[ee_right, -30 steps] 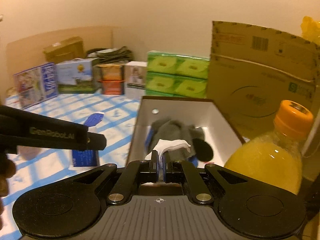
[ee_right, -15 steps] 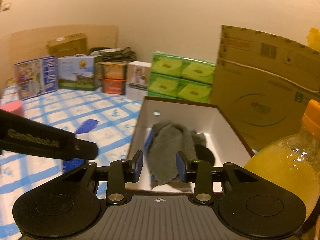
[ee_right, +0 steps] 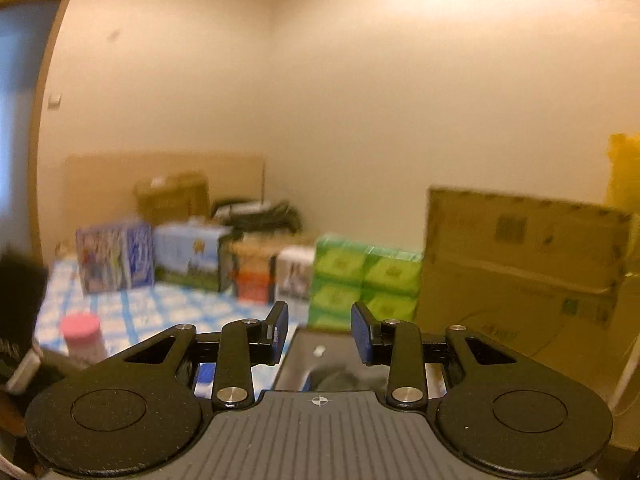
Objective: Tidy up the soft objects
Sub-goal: 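Open the right tool to drop the tissue while the left tool drops the packet into the box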
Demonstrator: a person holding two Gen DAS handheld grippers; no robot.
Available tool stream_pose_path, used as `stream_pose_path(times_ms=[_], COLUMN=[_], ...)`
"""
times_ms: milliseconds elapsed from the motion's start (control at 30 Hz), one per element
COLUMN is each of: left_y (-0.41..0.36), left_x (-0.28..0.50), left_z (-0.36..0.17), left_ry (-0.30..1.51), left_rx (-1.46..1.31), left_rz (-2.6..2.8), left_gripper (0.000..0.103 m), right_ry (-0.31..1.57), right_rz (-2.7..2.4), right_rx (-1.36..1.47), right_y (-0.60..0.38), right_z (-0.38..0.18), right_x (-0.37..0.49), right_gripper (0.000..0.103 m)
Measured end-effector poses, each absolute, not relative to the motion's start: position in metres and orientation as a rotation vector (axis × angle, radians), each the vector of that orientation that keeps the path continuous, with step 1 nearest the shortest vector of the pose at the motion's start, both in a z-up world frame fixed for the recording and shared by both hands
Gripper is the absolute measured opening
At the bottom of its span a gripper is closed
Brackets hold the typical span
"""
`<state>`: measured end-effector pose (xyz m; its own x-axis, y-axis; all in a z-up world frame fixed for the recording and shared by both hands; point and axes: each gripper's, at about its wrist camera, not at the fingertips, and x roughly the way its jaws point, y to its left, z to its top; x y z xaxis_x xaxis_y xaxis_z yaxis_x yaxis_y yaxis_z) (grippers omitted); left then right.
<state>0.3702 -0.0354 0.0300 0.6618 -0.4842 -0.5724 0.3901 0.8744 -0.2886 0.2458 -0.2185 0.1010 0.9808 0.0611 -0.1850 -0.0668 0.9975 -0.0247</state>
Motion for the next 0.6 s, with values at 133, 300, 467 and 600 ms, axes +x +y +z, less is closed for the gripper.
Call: stream_pose_path(times_ms=[133, 300, 467, 600], left_y=[-0.054, -0.082, -0.106, -0.119], left_x=[0.371, 0.383, 0.399, 0.407], left_z=[0.032, 0.030, 0.022, 0.011], left_ry=[0.690, 0.703, 0.727, 0.757], left_rx=[-0.123, -0.089, -0.039, -0.009], left_rz=[-0.514, -0.525, -0.522, -0.513], left_gripper=[0.043, 0.043, 0.043, 0.043], right_ry=[0.165, 0.201, 0.291, 0.365], right_rz=[0.014, -0.108, -0.164, -0.178], right_rx=[0.066, 0.154, 0.260, 0.325], right_y=[-0.261, -0.312, -0.355, -0.385], right_z=[0.114, 0.106, 0.081, 0.057], right_x=[0.238, 0.241, 0.261, 0.278], right_gripper=[0.036, 0.036, 0.036, 0.036])
